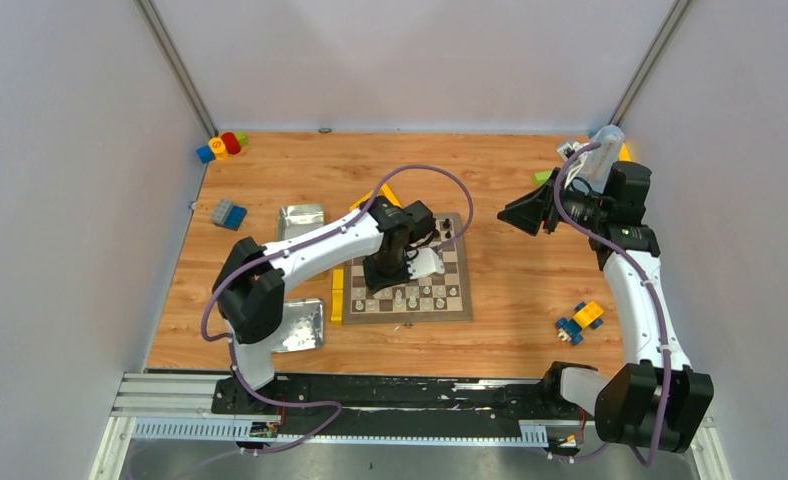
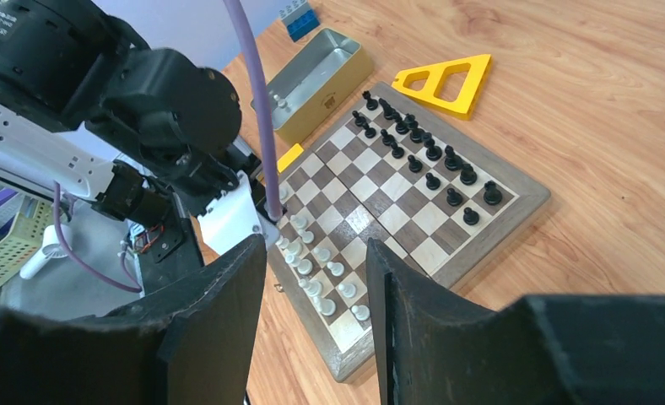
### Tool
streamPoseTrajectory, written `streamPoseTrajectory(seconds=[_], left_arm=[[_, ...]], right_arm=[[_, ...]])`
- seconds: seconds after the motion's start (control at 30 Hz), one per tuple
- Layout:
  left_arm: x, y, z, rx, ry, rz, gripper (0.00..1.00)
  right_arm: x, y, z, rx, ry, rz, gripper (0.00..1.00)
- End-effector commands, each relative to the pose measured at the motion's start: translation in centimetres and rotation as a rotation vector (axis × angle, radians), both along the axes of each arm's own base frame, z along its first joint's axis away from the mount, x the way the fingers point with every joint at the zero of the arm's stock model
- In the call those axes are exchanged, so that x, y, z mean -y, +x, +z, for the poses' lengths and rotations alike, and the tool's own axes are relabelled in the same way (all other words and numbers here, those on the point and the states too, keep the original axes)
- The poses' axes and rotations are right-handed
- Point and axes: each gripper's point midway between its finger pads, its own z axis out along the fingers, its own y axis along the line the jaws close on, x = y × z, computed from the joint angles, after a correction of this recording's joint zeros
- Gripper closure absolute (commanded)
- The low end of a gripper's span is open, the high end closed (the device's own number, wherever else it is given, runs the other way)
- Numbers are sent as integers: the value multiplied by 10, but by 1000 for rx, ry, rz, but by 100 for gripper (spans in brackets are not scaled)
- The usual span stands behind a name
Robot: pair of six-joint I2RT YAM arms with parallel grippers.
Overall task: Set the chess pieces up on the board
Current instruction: Place the chess piece on the chessboard.
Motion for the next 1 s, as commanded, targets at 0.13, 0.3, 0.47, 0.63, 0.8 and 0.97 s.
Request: streamPoseTrajectory(seconds=[0.13, 0.3, 0.47, 0.63, 0.8, 0.97], left_arm=[[12, -2, -5, -13, 83, -43, 100], [13, -3, -10, -14, 128, -58, 98], [19, -3, -15, -23, 143, -67, 96], [25, -3, -18, -29, 147, -67, 96], [25, -3, -24, -38, 169, -73, 96], [25, -4, -26, -43, 177, -76, 94]], right_arm=[[5, -5, 8, 80, -26, -8, 52], [5, -5, 5, 68, -19, -1, 52], [5, -4, 4, 63, -17, 4, 52], [4, -5, 2, 57, -12, 11, 52], [4, -5, 1, 53, -10, 13, 52], [4, -4, 0, 47, -7, 18, 52]])
